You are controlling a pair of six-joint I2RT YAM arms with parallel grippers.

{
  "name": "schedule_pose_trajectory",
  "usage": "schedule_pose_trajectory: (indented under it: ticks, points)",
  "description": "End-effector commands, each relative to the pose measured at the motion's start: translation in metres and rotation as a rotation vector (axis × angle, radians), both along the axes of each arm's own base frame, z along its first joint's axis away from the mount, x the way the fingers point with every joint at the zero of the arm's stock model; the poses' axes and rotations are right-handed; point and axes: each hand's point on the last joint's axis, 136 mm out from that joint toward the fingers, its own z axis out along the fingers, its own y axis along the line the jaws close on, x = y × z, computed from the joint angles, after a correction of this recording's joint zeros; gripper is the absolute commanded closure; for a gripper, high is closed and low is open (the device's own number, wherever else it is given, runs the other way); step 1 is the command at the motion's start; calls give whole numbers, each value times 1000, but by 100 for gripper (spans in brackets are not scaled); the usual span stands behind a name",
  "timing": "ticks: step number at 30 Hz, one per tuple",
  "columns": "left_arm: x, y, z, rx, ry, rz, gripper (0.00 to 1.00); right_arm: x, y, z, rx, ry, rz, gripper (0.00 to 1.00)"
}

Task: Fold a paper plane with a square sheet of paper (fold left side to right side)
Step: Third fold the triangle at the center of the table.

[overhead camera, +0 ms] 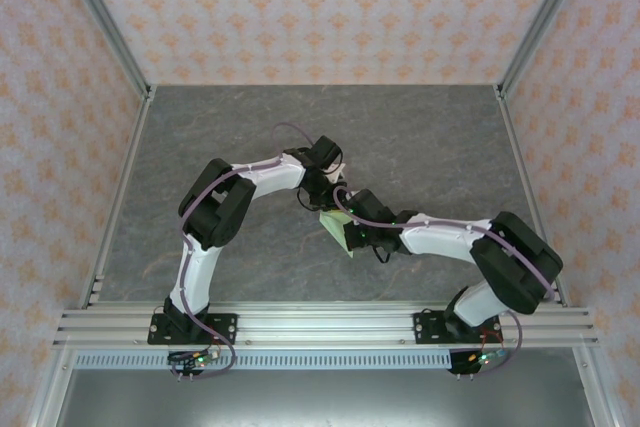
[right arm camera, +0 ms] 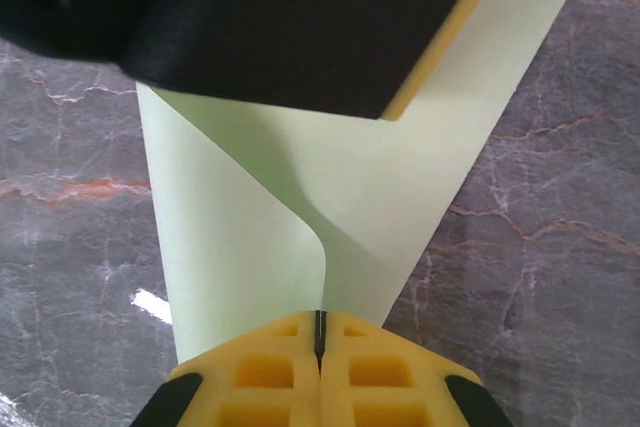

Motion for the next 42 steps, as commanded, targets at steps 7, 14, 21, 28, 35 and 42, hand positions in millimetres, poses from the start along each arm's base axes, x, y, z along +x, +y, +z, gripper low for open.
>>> schedule_pose_trajectory:
  ticks: [7,14,21,28,35,42]
  points:
    - [-20,9,-25,78,58,-15,84,6,-4,-2,-7,5,-44,100]
    - [-21,9,-26,78,59,-15,84,9,-5,0,-13,-6,-55,100]
    - [-22,8,-26,78,62,-18,84,11,-3,2,-10,-11,-55,100]
    - [-23,8,-27,81,63,-17,84,14,-3,5,-8,-22,-61,100]
    - [-23,9,-28,85,62,-15,84,14,-2,10,5,-31,-58,100]
    - [-23,10,-28,86,62,-15,85,15,-1,12,15,-40,-63,100]
